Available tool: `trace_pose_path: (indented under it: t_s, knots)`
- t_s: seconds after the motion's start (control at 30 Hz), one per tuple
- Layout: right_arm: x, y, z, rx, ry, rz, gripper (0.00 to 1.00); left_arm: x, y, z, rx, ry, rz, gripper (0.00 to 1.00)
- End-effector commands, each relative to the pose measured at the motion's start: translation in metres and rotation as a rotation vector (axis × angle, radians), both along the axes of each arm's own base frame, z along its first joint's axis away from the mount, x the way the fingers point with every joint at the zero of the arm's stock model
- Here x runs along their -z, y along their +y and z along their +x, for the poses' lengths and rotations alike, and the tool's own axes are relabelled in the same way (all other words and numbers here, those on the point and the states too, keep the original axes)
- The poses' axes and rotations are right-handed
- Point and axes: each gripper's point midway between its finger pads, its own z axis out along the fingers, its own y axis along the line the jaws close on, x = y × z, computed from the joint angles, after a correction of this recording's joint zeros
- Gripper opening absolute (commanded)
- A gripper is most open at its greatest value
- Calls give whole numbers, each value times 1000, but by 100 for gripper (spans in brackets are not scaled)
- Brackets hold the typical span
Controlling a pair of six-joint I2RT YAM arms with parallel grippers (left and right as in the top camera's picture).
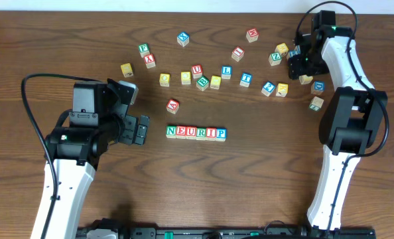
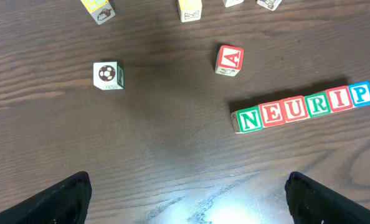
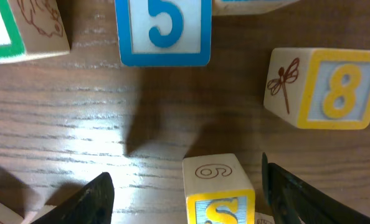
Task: Spell out NEURIPS
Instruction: 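Lower the right gripper and grasp the yellow S block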
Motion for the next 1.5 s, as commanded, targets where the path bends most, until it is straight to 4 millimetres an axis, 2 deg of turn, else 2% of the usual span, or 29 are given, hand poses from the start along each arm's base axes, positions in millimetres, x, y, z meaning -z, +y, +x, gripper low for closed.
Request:
trace_pose_path:
  t_s: [0.0,0.2,0.3,0.37,0.5,0.83,0.9,0.93,0.97,1.23,1.37,1.47]
  knots:
    - [6,-5,-7,-17,29,-11,73,-10,3,5,-5,-28,9,98]
    - [7,-19,-13,-2,53,-30,75,-10,3,5,-5,-28,9,98]
    - [7,-24,-15,11,58,-32,68,-10,3,5,-5,-28,9,98]
    - [7,-26,-16,17,58,-30,56,-10,3,5,-5,-28,9,98]
    - [7,-25,-15,17,57,-30,46,-10,3,5,-5,-28,9,98]
    - [7,-23,-15,22,55,-17,36,-10,3,5,-5,-28,9,98]
    - [7,-21,-15,21,54,-10,32,-10,3,5,-5,-28,9,98]
    - [7,-18,-14,20,53,5,23,-10,3,5,-5,-28,9,98]
    - [7,-18,-14,24,53,6,20,-10,3,5,-5,-28,9,98]
    - [6,-15,-13,37,49,8,10,-10,3,5,-5,-28,9,98]
    - [-5,-9,-10,27,26,6,11,-10,3,5,-5,-28,9,98]
    - [-29,-4,-6,16,-12,2,11,-10,3,5,-5,-28,9,98]
